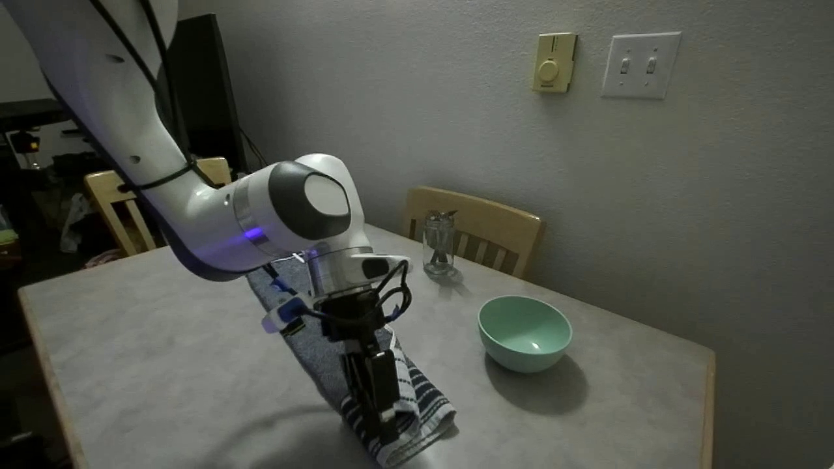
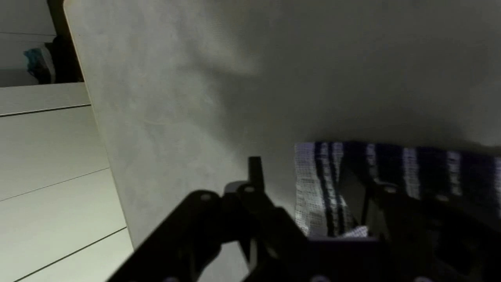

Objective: Unfold the towel

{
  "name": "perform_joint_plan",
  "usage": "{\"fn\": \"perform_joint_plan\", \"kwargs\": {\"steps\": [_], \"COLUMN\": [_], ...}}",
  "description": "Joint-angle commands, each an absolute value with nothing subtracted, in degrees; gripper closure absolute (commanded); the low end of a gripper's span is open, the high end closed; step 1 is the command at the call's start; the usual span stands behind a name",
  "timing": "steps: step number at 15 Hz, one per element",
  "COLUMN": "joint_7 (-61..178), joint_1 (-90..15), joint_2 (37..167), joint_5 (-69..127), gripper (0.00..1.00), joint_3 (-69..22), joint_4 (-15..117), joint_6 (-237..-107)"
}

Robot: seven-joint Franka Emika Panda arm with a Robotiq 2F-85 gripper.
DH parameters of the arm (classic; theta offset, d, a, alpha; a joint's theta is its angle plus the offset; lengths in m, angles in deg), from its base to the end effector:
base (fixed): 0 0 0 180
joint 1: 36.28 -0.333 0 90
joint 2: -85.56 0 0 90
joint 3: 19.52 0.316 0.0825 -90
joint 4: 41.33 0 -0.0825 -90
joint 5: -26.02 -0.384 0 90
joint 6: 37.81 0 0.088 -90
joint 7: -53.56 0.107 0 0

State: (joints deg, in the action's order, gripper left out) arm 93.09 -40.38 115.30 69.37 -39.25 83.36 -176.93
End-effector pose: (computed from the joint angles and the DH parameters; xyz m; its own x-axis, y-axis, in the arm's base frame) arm 0.5093 -0.1545 0.1463 0.9537 -0.2970 -0.0469 -0.2120 -0.7749 0.5955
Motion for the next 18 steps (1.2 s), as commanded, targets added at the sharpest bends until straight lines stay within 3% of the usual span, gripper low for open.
{"fn": "perform_joint_plan", "kwargs": {"steps": [1, 3, 4, 18], "joint_7": [97.10, 99.14, 100.75, 116.66], "joint_1": [-40.07, -39.83, -39.70, -41.39], "joint_2": [117.89, 118.47, 119.04, 121.23], "joint_5": [71.42, 70.49, 69.93, 70.59], "gripper": [0.16, 0.02, 0.00, 0.00], "joint_3": [-38.67, -38.11, -37.92, -36.20], "joint_4": [80.57, 79.85, 79.31, 73.79], "joint_6": [-174.93, -175.01, -175.41, -169.47]}}
